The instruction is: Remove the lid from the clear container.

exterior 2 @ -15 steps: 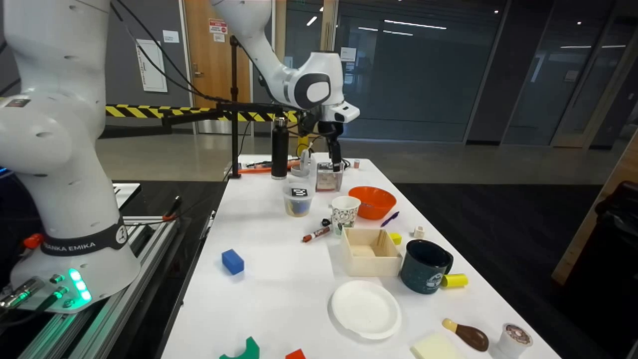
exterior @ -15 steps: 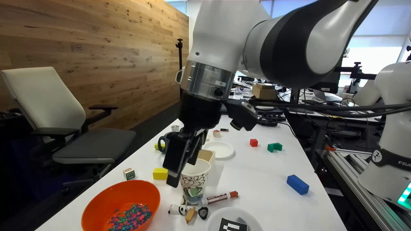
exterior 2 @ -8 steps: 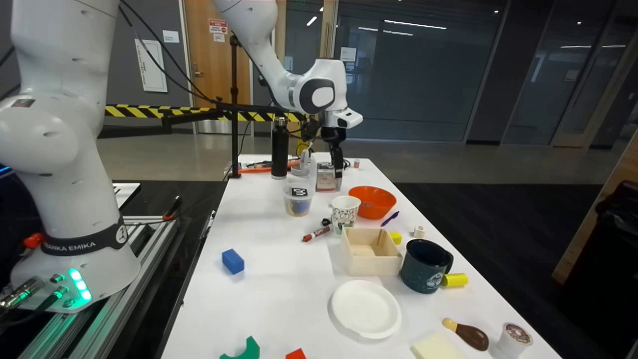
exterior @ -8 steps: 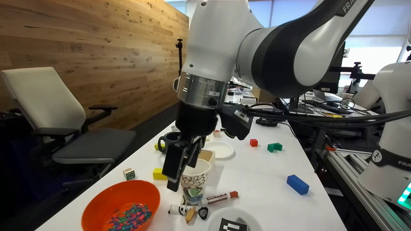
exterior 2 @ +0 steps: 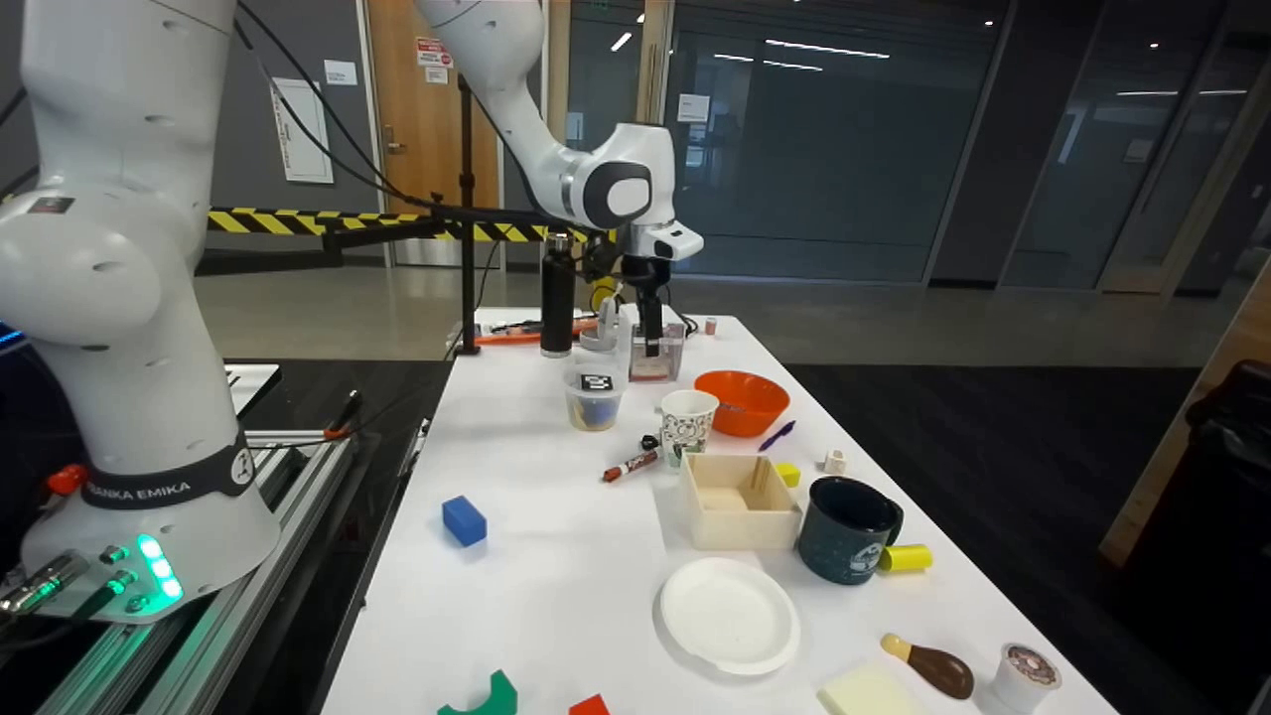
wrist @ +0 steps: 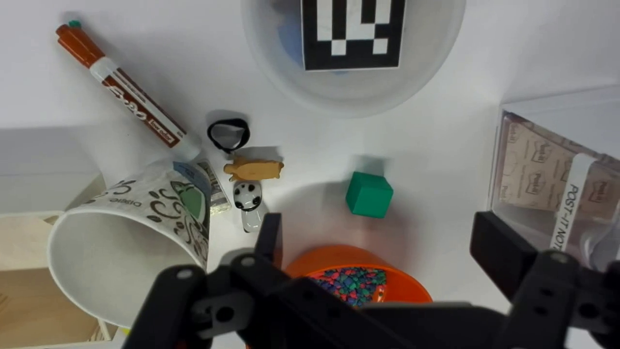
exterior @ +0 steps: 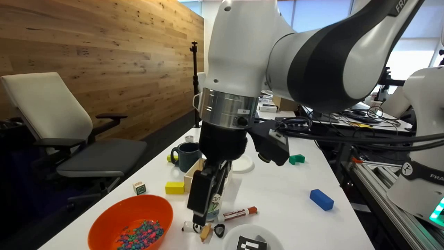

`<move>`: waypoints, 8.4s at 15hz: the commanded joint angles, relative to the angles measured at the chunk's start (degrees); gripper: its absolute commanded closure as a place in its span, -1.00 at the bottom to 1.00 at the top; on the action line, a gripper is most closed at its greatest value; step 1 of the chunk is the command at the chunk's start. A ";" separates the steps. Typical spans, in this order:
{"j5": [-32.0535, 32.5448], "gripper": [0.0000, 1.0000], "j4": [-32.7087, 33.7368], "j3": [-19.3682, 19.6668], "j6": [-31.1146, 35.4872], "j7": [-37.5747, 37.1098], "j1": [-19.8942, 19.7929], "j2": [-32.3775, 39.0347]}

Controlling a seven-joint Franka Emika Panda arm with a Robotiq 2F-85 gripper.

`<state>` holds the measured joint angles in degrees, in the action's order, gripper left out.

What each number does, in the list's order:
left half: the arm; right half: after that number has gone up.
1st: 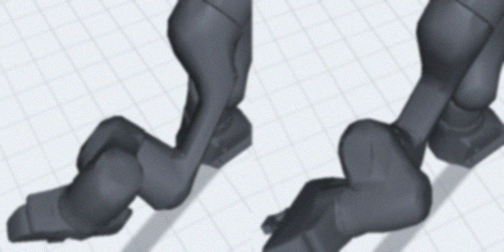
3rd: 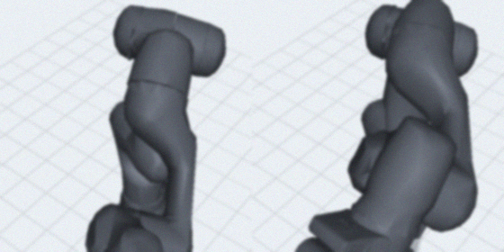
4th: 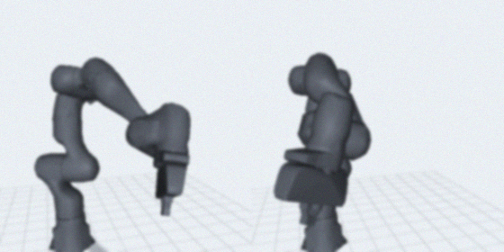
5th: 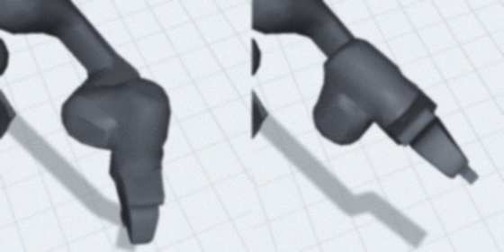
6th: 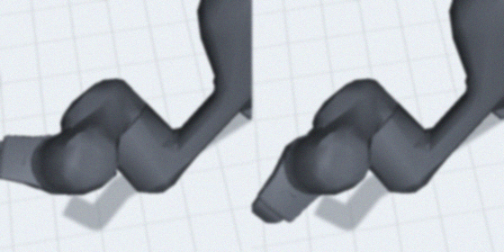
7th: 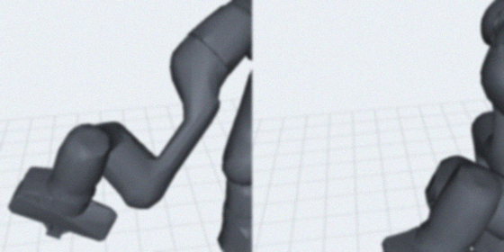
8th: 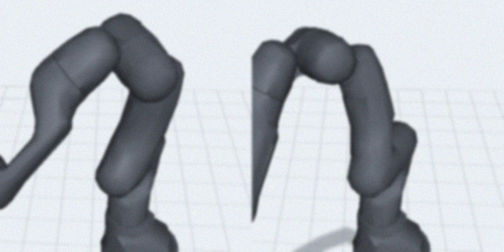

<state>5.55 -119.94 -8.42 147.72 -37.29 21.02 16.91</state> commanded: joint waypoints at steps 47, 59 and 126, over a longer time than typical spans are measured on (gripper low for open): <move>-3.29 -0.32 -12.32 -1.57 -3.03 13.86 -2.33 -1.13; -1.14 0.98 -12.98 -0.99 -2.92 13.11 -1.57 -1.22; 9.20 0.97 -13.74 -5.11 -12.80 10.98 -1.13 -10.25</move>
<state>19.43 -133.82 -12.75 138.31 -30.51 20.97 8.90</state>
